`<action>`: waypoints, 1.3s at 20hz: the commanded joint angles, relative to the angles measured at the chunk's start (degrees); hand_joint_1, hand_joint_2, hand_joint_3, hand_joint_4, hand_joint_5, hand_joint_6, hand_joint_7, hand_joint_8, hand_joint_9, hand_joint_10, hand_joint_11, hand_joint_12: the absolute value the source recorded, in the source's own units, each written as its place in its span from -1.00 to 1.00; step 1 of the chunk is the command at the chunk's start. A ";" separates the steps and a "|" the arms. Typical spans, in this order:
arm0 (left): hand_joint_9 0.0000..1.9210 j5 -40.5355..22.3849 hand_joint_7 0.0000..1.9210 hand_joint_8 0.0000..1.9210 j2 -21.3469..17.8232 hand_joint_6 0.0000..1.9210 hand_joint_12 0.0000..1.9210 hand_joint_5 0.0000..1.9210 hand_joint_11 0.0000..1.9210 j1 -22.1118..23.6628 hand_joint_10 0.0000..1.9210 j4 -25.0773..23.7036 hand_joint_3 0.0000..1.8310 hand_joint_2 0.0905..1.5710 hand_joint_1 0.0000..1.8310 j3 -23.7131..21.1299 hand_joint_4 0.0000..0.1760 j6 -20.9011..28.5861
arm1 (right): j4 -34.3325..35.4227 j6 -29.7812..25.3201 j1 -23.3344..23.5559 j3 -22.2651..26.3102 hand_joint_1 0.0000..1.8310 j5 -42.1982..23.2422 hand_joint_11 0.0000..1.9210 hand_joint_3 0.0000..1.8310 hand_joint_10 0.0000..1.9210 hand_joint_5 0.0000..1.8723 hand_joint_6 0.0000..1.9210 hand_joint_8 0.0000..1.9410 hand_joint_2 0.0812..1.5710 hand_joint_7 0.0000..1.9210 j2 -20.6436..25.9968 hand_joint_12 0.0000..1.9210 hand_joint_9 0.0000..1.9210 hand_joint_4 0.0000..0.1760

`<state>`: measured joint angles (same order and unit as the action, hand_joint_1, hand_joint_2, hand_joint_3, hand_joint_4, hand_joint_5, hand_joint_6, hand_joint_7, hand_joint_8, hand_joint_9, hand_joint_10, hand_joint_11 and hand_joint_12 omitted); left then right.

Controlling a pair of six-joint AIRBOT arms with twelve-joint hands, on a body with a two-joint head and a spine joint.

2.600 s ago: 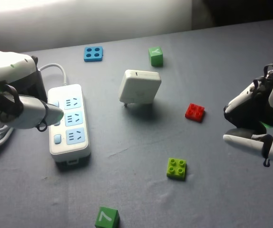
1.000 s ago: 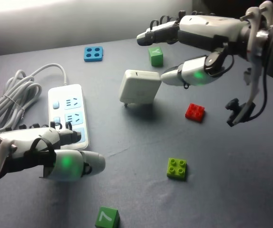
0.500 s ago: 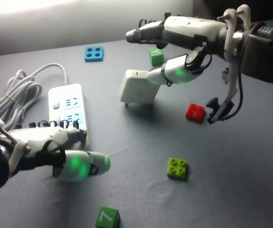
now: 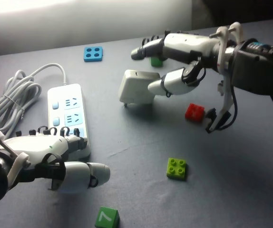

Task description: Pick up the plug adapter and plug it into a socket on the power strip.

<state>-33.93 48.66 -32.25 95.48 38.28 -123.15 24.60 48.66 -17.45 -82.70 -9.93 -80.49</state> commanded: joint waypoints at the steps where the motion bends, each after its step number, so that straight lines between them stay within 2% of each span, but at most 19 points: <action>1: -0.81 0.72 -0.83 -0.99 -0.09 -0.99 -0.58 -0.86 -1.00 -0.16 -0.99 0.25 -1.00 0.57 -1.00 0.05 -1.00 0.39 | -0.06 -0.37 0.44 -0.46 0.13 -6.42 -1.00 -0.99 -0.99 -0.69 -1.00 -1.00 0.55 -0.73 -0.10 -0.15 -0.73 -1.00; 3: -0.79 0.72 -0.81 -0.99 -0.08 -0.99 -0.52 -0.84 -1.00 0.13 -0.99 0.25 -1.00 0.57 -1.00 -0.15 -1.00 0.37 | -0.06 -0.46 0.31 -1.75 0.17 -6.45 -1.00 -1.00 -0.98 -0.65 -0.99 -0.99 0.54 -0.69 -1.27 -0.04 -0.68 -1.00; 6: -0.78 0.72 -0.80 -0.99 -0.07 -1.00 -0.50 -0.84 -1.00 -0.02 -0.99 0.28 -1.00 0.57 -1.00 -0.34 -1.00 0.38 | -0.06 -0.68 0.32 -3.51 0.08 -6.77 -1.00 -0.99 -1.00 -0.74 -1.00 -1.00 0.57 -0.75 -2.91 -0.14 -0.73 -1.00; 8: -0.81 0.72 -0.82 -1.00 0.08 -1.00 -0.52 -0.85 -1.00 -0.37 -1.00 0.28 -1.00 0.57 -1.00 -0.30 -1.00 0.38 | -0.06 -0.85 0.32 -4.78 0.12 -7.00 -1.00 -1.00 -1.00 -0.68 -0.98 -1.00 0.55 -0.74 -3.83 -0.12 -0.72 -1.00; 9: -0.82 0.74 -0.82 -1.00 0.25 -1.00 -0.52 -0.85 -1.00 -0.59 -1.00 0.27 -1.00 0.57 -1.00 -0.15 -1.00 0.38 | -0.07 -1.04 0.32 -5.14 0.17 -6.85 -1.00 -1.00 -1.00 -0.52 -0.97 -1.00 0.53 -0.69 -4.22 -0.05 -0.69 -1.00; 11: -0.82 0.74 -0.82 -1.00 0.49 -1.00 -0.54 -0.85 -1.00 -0.63 -1.00 0.26 -1.00 0.58 -1.00 0.12 -1.00 0.33 | -0.07 -1.10 0.32 -5.20 0.16 -6.80 -1.00 -1.00 -1.00 -0.51 -0.97 -1.00 0.54 -0.69 -4.49 -0.05 -0.69 -1.00; 14: -0.85 0.76 -0.85 -1.00 0.58 -1.00 -0.58 -0.85 -1.00 -0.84 -1.00 0.27 -1.00 0.57 -1.00 -0.16 -1.00 0.36 | -0.07 -1.30 -0.10 -5.89 0.08 -6.58 -1.00 -0.99 -1.00 -0.69 -1.00 -1.00 0.57 -0.74 -5.55 -0.18 -0.74 -1.00; 16: -0.84 1.14 -0.83 -1.00 0.58 -1.00 -0.58 -0.86 -1.00 -1.00 -1.00 0.27 -1.00 0.58 -1.00 -0.22 -1.00 0.37 | -0.09 -1.29 -0.46 -6.17 0.10 -8.34 -1.00 -1.00 -1.00 -0.73 -1.00 -1.00 0.56 -0.74 -6.20 -0.16 -0.73 -1.00; 18: -0.83 1.23 -0.84 -1.00 0.60 -1.00 -0.59 -0.86 -1.00 -1.05 -1.00 0.28 -1.00 0.59 -1.00 -0.22 -1.00 0.37 | -0.09 -1.73 -0.24 -6.77 0.13 -8.32 -1.00 -1.00 -1.00 -0.63 -0.98 -1.00 0.56 -0.72 -6.96 -0.08 -0.71 -1.00; 20: -0.84 1.29 -0.85 -1.00 0.63 -1.00 -0.62 -0.87 -1.00 -1.19 -1.00 0.28 -1.00 0.59 -1.00 -0.22 -1.00 0.37 | -0.09 -2.10 -0.28 -7.64 0.11 -8.33 -1.00 -1.00 -1.00 -0.65 -0.99 -1.00 0.58 -0.73 -7.72 -0.11 -0.72 -1.00; 21: -0.83 1.60 -0.83 -1.00 0.62 -1.00 -0.60 -0.86 -1.00 -1.30 -0.99 0.28 -1.00 0.59 -1.00 -0.22 -1.00 0.37 | -0.09 -2.24 -0.41 -8.16 0.05 -8.34 -1.00 -0.99 -1.00 -0.71 -1.00 -1.00 0.62 -0.77 -8.14 -0.19 -0.75 -1.00; 23: -0.80 2.15 -0.81 -0.99 0.61 -0.99 -0.53 -0.83 -1.00 -1.39 -0.99 0.28 -1.00 0.58 -1.00 -0.16 -1.00 0.37 | -0.09 -2.66 -0.72 -9.29 0.10 -8.25 -1.00 -1.00 -0.99 -0.65 -0.99 -0.99 0.59 -0.72 -9.01 -0.14 -0.73 -1.00; 25: -0.79 2.22 -0.80 -0.99 0.62 -0.99 -0.51 -0.83 -1.00 -1.48 -0.99 0.31 -1.00 0.58 -1.00 -0.05 -1.00 0.57 | -0.09 -3.07 -0.94 -10.45 0.05 -8.09 -1.00 -1.00 -0.99 -0.67 -0.99 -0.99 0.61 -0.72 -9.72 -0.08 -0.70 -1.00; 26: -0.79 2.23 -0.80 -0.99 0.62 -1.00 -0.50 -0.83 -1.00 -1.50 -0.99 0.31 -1.00 0.58 -1.00 0.01 -1.00 0.72 | -0.09 -3.09 -1.06 -10.95 0.04 -8.09 -1.00 -0.99 -1.00 -0.71 -1.00 -1.00 0.63 -0.73 -9.99 -0.12 -0.71 -1.00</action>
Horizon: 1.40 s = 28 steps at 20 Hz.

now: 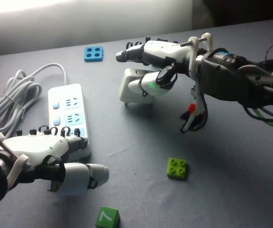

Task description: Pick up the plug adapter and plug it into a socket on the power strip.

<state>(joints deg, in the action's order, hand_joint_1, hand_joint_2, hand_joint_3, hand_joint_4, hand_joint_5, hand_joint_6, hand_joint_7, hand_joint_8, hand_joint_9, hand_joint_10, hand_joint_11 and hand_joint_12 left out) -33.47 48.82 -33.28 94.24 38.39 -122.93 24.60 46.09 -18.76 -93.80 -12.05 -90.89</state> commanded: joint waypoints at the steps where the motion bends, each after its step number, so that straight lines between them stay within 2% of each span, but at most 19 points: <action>1: -0.79 1.77 -0.80 -1.00 0.46 -1.00 -0.50 -0.84 -1.00 -0.65 -0.99 1.55 -1.00 0.58 -1.00 -0.12 -1.00 0.97 | -0.09 -0.67 0.11 -0.55 0.07 -5.83 -1.00 -1.00 -1.00 -0.69 -0.99 -1.00 0.62 -0.76 -0.05 -0.13 -0.73 -1.00; 2: -0.81 1.77 -0.82 -1.00 0.46 -1.00 -0.55 -0.86 -1.00 -0.83 -1.00 1.55 -1.00 0.59 -1.00 -0.20 -1.00 1.67 | -0.09 -1.05 0.06 -0.76 0.12 -5.60 -1.00 -1.00 -1.00 -0.65 -0.98 -1.00 0.61 -0.74 -0.28 -0.17 -0.73 -1.00; 3: -0.80 1.77 -0.81 -0.99 0.48 -0.99 -0.49 -0.83 -1.00 -1.05 -0.99 1.54 -1.00 0.59 -1.00 -0.34 -1.00 2.25 | -0.09 -1.43 -0.01 -0.77 0.10 -5.40 -1.00 -1.00 -0.99 -0.65 -0.99 -0.99 0.60 -0.71 -0.43 -0.11 -0.71 -1.00; 4: -0.81 1.77 -0.83 -1.00 0.48 -1.00 -0.54 -0.85 -1.00 -1.13 -1.00 1.53 -1.00 0.58 -1.00 -0.43 -1.00 2.27 | -0.09 -1.51 -0.07 -0.77 0.07 -5.33 -1.00 -1.00 -1.00 -0.69 -1.00 -1.00 0.62 -0.75 -0.53 -0.11 -0.74 -1.00; 6: -0.80 1.74 -0.81 -0.99 0.46 -1.00 -0.52 -0.85 -1.00 -1.34 -0.99 1.53 -1.00 0.58 -1.00 -0.52 -1.00 2.26 | -0.09 -1.57 -0.31 -0.77 0.08 -5.25 -1.00 -1.00 -1.00 -0.70 -1.00 -1.00 0.61 -0.75 -0.78 -0.11 -0.73 -1.00; 7: -0.79 1.63 -0.81 -0.99 0.46 -1.00 -0.49 -0.85 -1.00 -1.40 -0.99 1.53 -1.00 0.57 -1.00 -0.51 -1.00 2.26 | -0.09 -1.64 -0.37 -0.77 0.09 -5.15 -1.00 -1.00 -0.99 -0.60 -0.96 -0.99 0.59 -0.74 -0.91 -0.12 -0.72 -1.00; 9: -0.83 1.63 -0.85 -1.00 0.46 -1.00 -0.57 -0.87 -1.00 -1.34 -1.00 1.54 -1.00 0.57 -1.00 -0.46 -1.00 2.26 | -0.09 -1.88 -0.46 -0.87 0.14 -4.99 -1.00 -1.00 -0.99 -0.47 -0.96 -0.99 0.55 -0.69 -1.13 -0.14 -0.70 -1.00; 10: -0.85 1.64 -0.86 -1.00 0.46 -1.00 -0.60 -0.88 -1.00 -1.27 -1.00 1.54 -1.00 0.58 -1.00 -0.44 -1.00 2.26 | -0.08 -1.98 -0.53 -1.12 0.05 -4.99 -1.00 -0.99 -1.00 -0.61 -0.99 -1.00 0.61 -0.74 -1.37 -0.19 -0.74 -1.00; 11: -0.83 1.64 -0.84 -0.99 0.46 -0.99 -0.54 -0.86 -1.00 -1.26 -0.99 1.54 -1.00 0.58 -1.00 -0.40 -1.00 2.26 | -0.08 -2.01 -0.60 -1.40 0.10 -4.98 -1.00 -1.00 -0.99 -0.60 -0.99 -0.99 0.58 -0.71 -1.57 -0.09 -0.72 -1.00; 13: -0.84 1.64 -0.84 -1.00 0.46 -1.00 -0.59 -0.88 -1.00 -1.29 -1.00 1.54 -1.00 0.58 -1.00 -0.34 -1.00 2.26 | -0.08 -2.04 -0.77 -1.79 0.08 -4.92 -1.00 -1.00 -0.99 -0.58 -0.99 -0.99 0.59 -0.73 -1.86 -0.17 -0.73 -1.00; 16: -0.87 1.45 -0.88 -1.00 0.46 -1.00 -0.66 -0.90 -1.00 -1.27 -1.00 1.53 -1.00 0.58 -1.00 -0.44 -1.00 2.26 | -0.08 -2.30 -1.13 -2.18 0.08 -4.71 -1.00 -1.00 -0.99 -0.54 -0.99 -1.00 0.56 -0.70 -2.29 -0.11 -0.71 -1.00; 18: -0.84 1.44 -0.85 -0.99 0.46 -1.00 -0.59 -0.88 -1.00 -1.20 -0.99 1.53 -1.00 0.58 -1.00 -0.47 -1.00 2.26 | -0.08 -2.31 -1.38 -2.64 0.12 -4.75 -1.00 -1.00 -1.00 -0.47 -0.97 -0.99 0.55 -0.68 -2.64 -0.12 -0.71 -1.00; 19: -0.84 1.44 -0.85 -0.99 0.46 -1.00 -0.59 -0.88 -1.00 -1.20 -0.99 1.53 -1.00 0.58 -1.00 -0.47 -1.00 2.26 | -0.08 -2.31 -1.48 -2.92 0.12 -4.75 -1.00 -1.00 -1.00 -0.47 -0.97 -0.99 0.55 -0.68 -2.79 -0.12 -0.71 -1.00; 20: -0.85 1.25 -0.85 -1.00 0.46 -0.99 -0.58 -0.88 -1.00 -1.33 -1.00 1.53 -1.00 0.59 -1.00 -0.44 -1.00 2.38 | -0.07 -2.55 -1.60 -3.66 0.10 -4.75 -1.00 -1.00 -1.00 -0.57 -1.00 -1.00 0.54 -0.71 -3.08 -0.16 -0.73 -1.00; 23: -0.86 0.09 -0.87 -1.00 0.47 -1.00 -0.62 -0.89 -1.00 -1.42 -1.00 1.52 -1.00 0.58 -1.00 -0.62 -1.00 3.31 | -0.07 -2.94 -1.68 -3.82 0.12 -4.72 -1.00 -1.00 -1.00 -0.57 -1.00 -1.00 0.55 -0.70 -3.18 -0.17 -0.72 -1.00; 24: -0.85 -0.20 -0.85 -0.99 0.46 -0.99 -0.62 -0.89 -1.00 -1.60 -0.99 1.52 -1.00 0.59 -1.00 -0.67 -1.00 4.29 | -0.07 -3.00 -1.74 -3.88 0.13 -4.71 -1.00 -1.00 -0.99 -0.59 -1.00 -0.99 0.56 -0.68 -3.26 -0.07 -0.69 -1.00; 26: -0.84 -0.27 -0.84 -1.00 0.46 -1.00 -0.60 -0.87 -1.00 -1.74 -1.00 1.51 -1.00 0.59 -1.00 -0.63 -1.00 4.68 | -0.06 -3.02 -1.84 -4.01 0.15 -4.70 -1.00 -1.00 -0.99 -0.57 -1.00 -1.00 0.53 -0.68 -3.42 -0.12 -0.69 -1.00; 28: -0.87 -0.15 -0.87 -1.00 0.46 -1.00 -0.67 -0.90 -1.00 -1.79 -1.00 1.49 -1.00 0.59 -1.00 -0.68 -1.00 4.27 | -0.03 -3.14 -1.86 -4.03 0.11 -4.70 -1.00 -0.99 -0.99 -0.54 -0.99 -0.99 0.57 -0.68 -3.45 -0.13 -0.69 -1.00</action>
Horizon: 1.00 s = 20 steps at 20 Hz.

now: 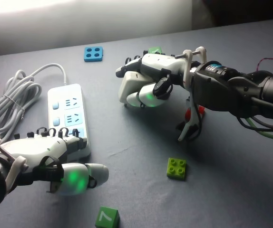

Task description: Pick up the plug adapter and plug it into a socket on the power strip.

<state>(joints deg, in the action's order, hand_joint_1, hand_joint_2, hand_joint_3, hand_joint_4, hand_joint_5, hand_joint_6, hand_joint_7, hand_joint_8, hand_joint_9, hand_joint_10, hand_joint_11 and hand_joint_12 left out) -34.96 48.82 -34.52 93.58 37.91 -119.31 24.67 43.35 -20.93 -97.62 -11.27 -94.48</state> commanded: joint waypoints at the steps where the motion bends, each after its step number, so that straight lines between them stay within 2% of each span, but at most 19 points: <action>1: -0.86 1.48 -0.87 -1.00 0.46 -1.00 -0.64 -0.89 -1.00 -0.52 -1.00 2.14 -1.00 0.59 -1.00 -0.23 -1.00 0.27 | -0.04 -0.41 0.28 -0.21 0.04 -5.49 -1.00 -0.99 -1.00 -0.63 -1.00 -1.00 0.61 -0.71 0.13 -0.20 -0.72 -1.00; 3: -0.88 1.57 -0.88 -1.00 0.46 -1.00 -0.67 -0.91 -1.00 -0.52 -1.00 2.14 -1.00 0.59 -1.00 -0.32 -1.00 0.24 | 0.03 -0.40 0.15 -0.21 0.13 -5.39 -1.00 -1.00 -1.00 -0.60 -0.99 -1.00 0.54 -0.69 0.10 -0.14 -0.71 -1.00; 5: -0.88 1.58 -0.88 -1.00 0.44 -1.00 -0.68 -0.92 -1.00 -0.52 -1.00 2.14 -1.00 0.59 -1.00 -0.37 -1.00 0.25 | 0.03 -0.39 0.15 -0.20 0.13 -5.41 -1.00 -1.00 -1.00 -0.62 -1.00 -1.00 0.57 -0.70 0.04 -0.16 -0.71 -1.00; 7: -0.87 1.57 -0.86 -1.00 0.42 -1.00 -0.61 -0.89 -1.00 -0.51 -1.00 2.14 -1.00 0.59 -1.00 -0.37 -1.00 0.25 | 0.03 -0.39 0.18 -0.20 0.14 -5.43 -1.00 -1.00 -0.99 -0.55 -0.98 -0.99 0.55 -0.65 0.04 0.00 -0.65 -1.00; 9: -0.87 1.57 -0.87 -1.00 0.37 -1.00 -0.66 -0.90 -1.00 -0.51 -1.00 2.14 -1.00 0.59 -1.00 -0.39 -1.00 0.25 | 0.03 -0.39 0.14 -0.20 0.15 -5.43 -1.00 -1.00 -0.98 -0.52 -0.98 -0.98 0.53 -0.58 0.04 0.12 -0.59 -1.00; 10: -0.87 1.57 -0.87 -1.00 0.34 -0.99 -0.66 -0.90 -1.00 -0.55 -1.00 2.14 -1.00 0.59 -1.00 -0.44 -1.00 0.25 | 0.03 -0.38 0.14 -0.20 0.19 -5.42 -0.95 -1.00 -0.97 -0.46 -0.98 -0.98 0.49 -0.50 0.04 0.20 -0.49 -1.00; 11: -0.85 1.57 -0.86 -1.00 0.33 -1.00 -0.61 -0.89 -1.00 -0.59 -0.99 2.14 -1.00 0.59 -1.00 -0.50 -1.00 0.25 | 0.03 -0.38 0.14 -0.20 0.23 -5.43 -0.73 -1.00 -0.95 -0.32 -0.97 -0.98 0.47 -0.31 0.04 0.17 -0.29 -1.00; 13: -0.84 1.58 -0.84 -0.99 0.31 -0.99 -0.58 -0.87 -1.00 -0.70 -0.99 2.14 -1.00 0.58 -1.00 -0.58 -1.00 0.25 | 0.03 -0.34 0.19 -0.20 0.22 -5.46 -0.68 -1.00 -0.96 -0.31 -0.99 -0.99 0.50 -0.26 0.04 0.18 -0.23 -1.00; 14: -0.86 1.64 -0.86 -1.00 0.30 -1.00 -0.64 -0.90 -1.00 -0.80 -1.00 2.14 -1.00 0.59 -1.00 -0.59 -1.00 0.25 | 0.03 -0.12 0.19 -0.20 0.32 -5.50 -0.42 -1.00 -0.92 -0.25 0.09 -0.17 0.48 0.03 0.04 0.28 0.08 -1.00; 15: -0.86 2.05 -0.86 -1.00 0.28 -1.00 -0.64 -0.90 -1.00 -0.94 -1.00 2.14 -1.00 0.59 -1.00 -0.57 -1.00 0.25 | 0.03 -0.03 0.21 -0.20 0.32 -5.53 -0.42 -1.00 -0.92 -0.25 0.09 -0.17 0.48 0.03 0.04 0.28 0.08 -1.00; 16: -0.85 2.12 -0.85 -1.00 0.28 -1.00 -0.62 -0.90 -1.00 -1.00 -0.99 2.14 -1.00 0.59 -1.00 -0.57 -1.00 0.25 | 0.03 0.09 0.23 -0.20 0.32 -5.58 -0.35 -1.00 -0.90 -0.30 0.34 0.12 0.51 -0.01 0.04 0.30 0.15 -1.00; 17: -0.83 2.12 -0.83 -0.99 0.27 -0.99 -0.58 -0.88 -1.00 -1.09 -0.99 2.14 -1.00 0.60 -1.00 -0.63 -1.00 0.24 | 0.03 0.42 0.24 -0.19 0.45 -5.73 -0.29 -1.00 0.12 -0.30 0.30 0.13 0.48 -0.04 0.04 0.38 -0.02 -1.00; 18: -0.84 2.12 -0.84 -1.00 0.27 -1.00 -0.59 -0.88 -1.00 -1.11 -1.00 2.14 -1.00 0.59 -1.00 -0.64 -1.00 0.24 | 0.03 0.66 0.27 -0.19 0.48 -5.79 -0.26 -1.00 0.34 -0.22 0.18 0.09 0.45 -0.01 0.05 0.44 -0.06 -1.00; 20: -0.85 2.11 -0.85 -1.00 0.23 -1.00 -0.63 -0.89 -1.00 -1.13 -1.00 2.14 -1.00 0.59 -1.00 -0.61 -1.00 0.24 | 0.03 1.24 0.35 -0.17 0.49 -6.11 -0.22 -1.00 0.42 -0.17 0.12 0.14 0.45 -0.01 0.08 0.52 -0.12 -1.00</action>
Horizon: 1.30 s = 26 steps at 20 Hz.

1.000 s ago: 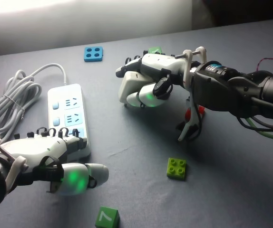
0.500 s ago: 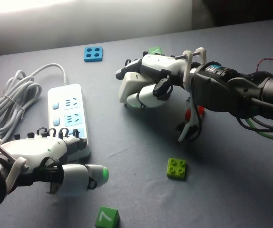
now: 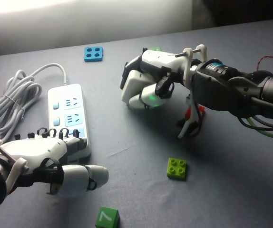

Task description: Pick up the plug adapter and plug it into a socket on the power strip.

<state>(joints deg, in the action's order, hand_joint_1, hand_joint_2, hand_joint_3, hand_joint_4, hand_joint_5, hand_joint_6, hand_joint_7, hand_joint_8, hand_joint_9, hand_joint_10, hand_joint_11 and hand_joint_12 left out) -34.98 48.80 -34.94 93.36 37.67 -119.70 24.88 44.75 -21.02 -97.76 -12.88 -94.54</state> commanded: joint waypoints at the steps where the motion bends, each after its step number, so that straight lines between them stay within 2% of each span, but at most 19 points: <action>1: -0.85 2.13 -0.85 -1.00 0.23 -1.00 -0.64 -0.90 -1.00 -0.74 -1.00 2.36 -1.00 0.59 -1.00 -0.37 -1.00 0.63 | -0.19 0.17 0.48 -0.02 0.49 -4.62 -0.20 -1.00 0.41 -0.15 0.10 0.14 0.45 -0.02 0.18 0.53 -0.11 -1.00; 3: -0.85 2.14 -0.86 -1.00 0.16 -1.00 -0.63 -0.91 -1.00 -0.77 -0.99 2.36 -1.00 0.59 -1.00 -0.38 -1.00 0.63 | -0.20 0.98 0.73 0.47 0.50 -4.96 -0.12 -1.00 0.36 -0.10 0.02 0.14 0.42 -0.02 0.70 0.47 -0.07 -1.00; 7: -0.85 2.13 -0.85 -1.00 0.04 -1.00 -0.60 -0.90 -1.00 -0.77 -1.00 2.36 -1.00 0.58 -1.00 -0.38 -1.00 0.63 | -0.20 2.52 2.00 2.51 0.50 -5.42 -0.16 -1.00 0.36 -0.09 0.02 0.10 0.42 0.00 2.82 0.48 -0.06 -1.00; 11: -0.84 2.13 -0.85 -1.00 -0.03 -1.00 -0.60 -0.89 -1.00 -0.77 -0.99 2.36 -1.00 0.59 -1.00 -0.35 -1.00 0.64 | -0.22 4.09 4.58 3.85 0.50 -1.59 -0.16 -1.00 0.34 -0.05 -0.01 0.06 0.40 0.01 4.92 0.48 -0.04 -1.00; 12: -0.83 2.13 -0.83 -0.99 -0.03 -1.00 -0.54 -0.88 -1.00 -0.77 -0.99 2.36 -1.00 0.59 -1.00 -0.33 -1.00 0.64 | -0.97 4.24 5.57 4.04 0.50 0.04 -0.16 -1.00 0.36 -0.10 0.05 0.09 0.42 -0.01 5.26 0.50 -0.06 -1.00; 17: -0.76 2.12 -0.76 -0.99 -0.03 -0.99 -0.44 -0.83 -1.00 -0.82 -0.98 2.36 -1.00 0.59 -0.99 -0.27 -1.00 0.64 | -8.10 3.65 9.77 4.21 0.50 5.81 -0.17 -1.00 0.37 -0.08 0.01 0.08 0.41 -0.01 5.58 0.51 -0.06 -1.00; 18: -0.78 2.13 -0.79 -1.00 -0.03 -1.00 -0.50 -0.85 -1.00 -0.82 -1.00 2.36 -1.00 0.59 -1.00 -0.27 -1.00 0.64 | -9.82 3.45 11.15 4.02 0.49 7.37 -0.21 -1.00 0.42 -0.15 0.11 0.14 0.44 -0.04 5.32 0.54 -0.10 -1.00; 25: -0.78 2.14 -0.79 -0.99 -0.12 -1.00 -0.48 -0.84 -1.00 -0.81 -0.99 2.37 -1.00 0.59 -1.00 -0.33 -1.00 0.79 | -19.38 1.93 16.79 1.39 0.50 12.49 -0.18 -1.00 0.38 -0.08 0.01 0.08 0.42 0.00 0.93 0.53 -0.07 -1.00; 26: -0.80 2.14 -0.82 -1.00 -0.12 -1.00 -0.53 -0.86 -1.00 -0.81 -1.00 2.37 -1.00 0.59 -1.00 -0.34 -1.00 0.79 | -20.01 1.71 17.37 0.70 0.38 13.50 -0.18 -1.00 0.13 -0.03 0.00 0.14 0.41 0.03 -0.03 0.51 -0.04 -1.00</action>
<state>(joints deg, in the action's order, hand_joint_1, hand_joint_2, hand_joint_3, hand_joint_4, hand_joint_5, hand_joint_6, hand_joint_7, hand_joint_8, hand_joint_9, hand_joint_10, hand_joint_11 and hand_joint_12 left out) -35.00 48.64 -35.11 93.06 37.67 -119.63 4.80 46.96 -4.75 -97.25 6.87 -95.59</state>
